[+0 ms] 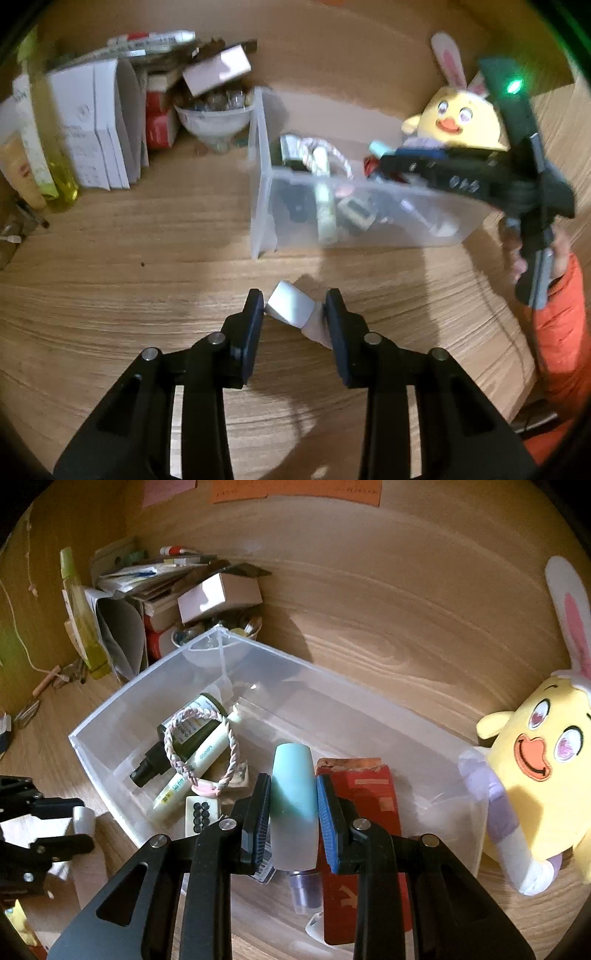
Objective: Organize objects
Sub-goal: 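Carry the pink tube and teal eraser over the bin and lower them, then open both tools to release the tube and eraser into the bin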
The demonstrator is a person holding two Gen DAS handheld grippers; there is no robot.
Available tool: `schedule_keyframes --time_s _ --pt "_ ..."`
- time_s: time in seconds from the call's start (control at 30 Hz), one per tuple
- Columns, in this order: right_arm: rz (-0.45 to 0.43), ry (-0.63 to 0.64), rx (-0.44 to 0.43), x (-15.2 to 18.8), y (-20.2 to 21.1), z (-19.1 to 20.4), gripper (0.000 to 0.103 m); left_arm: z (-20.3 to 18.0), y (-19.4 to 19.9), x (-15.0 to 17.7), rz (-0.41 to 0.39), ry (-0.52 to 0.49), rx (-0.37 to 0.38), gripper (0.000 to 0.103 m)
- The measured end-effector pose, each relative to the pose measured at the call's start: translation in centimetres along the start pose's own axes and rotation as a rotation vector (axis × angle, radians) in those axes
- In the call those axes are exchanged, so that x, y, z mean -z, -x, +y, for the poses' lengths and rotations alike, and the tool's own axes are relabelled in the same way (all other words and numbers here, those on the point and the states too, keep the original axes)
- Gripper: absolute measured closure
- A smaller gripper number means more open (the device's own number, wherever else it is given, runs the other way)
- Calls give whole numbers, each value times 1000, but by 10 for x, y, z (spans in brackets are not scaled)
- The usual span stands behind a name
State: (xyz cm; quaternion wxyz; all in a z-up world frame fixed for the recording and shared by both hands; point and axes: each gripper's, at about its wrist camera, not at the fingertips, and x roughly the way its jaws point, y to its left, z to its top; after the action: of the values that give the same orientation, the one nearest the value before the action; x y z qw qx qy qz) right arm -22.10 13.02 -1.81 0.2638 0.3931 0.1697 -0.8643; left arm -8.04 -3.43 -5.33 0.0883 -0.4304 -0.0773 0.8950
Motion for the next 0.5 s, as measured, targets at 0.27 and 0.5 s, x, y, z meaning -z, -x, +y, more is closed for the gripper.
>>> schedule_keyframes --time_s 0.27,0.5 --pt "14 -3 8 -1 1 0 77 -6 33 -25 -105 -1 13 70" --pt "-51 -16 34 2 30 -7 64 -9 45 -48 -162 17 45 70"
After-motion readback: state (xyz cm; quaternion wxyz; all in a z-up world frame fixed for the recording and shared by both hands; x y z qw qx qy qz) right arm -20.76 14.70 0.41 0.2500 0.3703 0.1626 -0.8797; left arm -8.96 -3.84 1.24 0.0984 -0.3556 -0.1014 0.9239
